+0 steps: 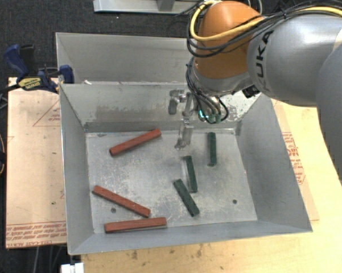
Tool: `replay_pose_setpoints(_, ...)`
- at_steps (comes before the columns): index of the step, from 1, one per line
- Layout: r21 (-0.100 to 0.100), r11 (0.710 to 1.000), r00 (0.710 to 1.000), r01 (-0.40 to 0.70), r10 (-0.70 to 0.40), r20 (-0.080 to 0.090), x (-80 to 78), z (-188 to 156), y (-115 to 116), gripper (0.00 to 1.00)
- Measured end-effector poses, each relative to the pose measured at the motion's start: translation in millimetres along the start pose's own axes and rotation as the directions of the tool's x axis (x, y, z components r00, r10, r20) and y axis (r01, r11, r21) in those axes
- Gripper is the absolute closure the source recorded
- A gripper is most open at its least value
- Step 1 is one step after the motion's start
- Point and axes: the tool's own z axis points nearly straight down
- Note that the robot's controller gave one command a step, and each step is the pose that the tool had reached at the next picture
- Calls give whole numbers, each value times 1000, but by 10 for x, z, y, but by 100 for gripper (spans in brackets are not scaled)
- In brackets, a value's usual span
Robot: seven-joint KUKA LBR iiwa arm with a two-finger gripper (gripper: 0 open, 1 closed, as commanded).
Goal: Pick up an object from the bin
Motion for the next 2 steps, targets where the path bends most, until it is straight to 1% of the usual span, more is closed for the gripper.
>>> replay_pose_setpoints(1, 2, 998, 998, 56, -56, 2, 372, -178, 176, 0)
replay_pose_setpoints(2, -2, 997, 997, 72, -71, 16, 401, 153, -27, 0)
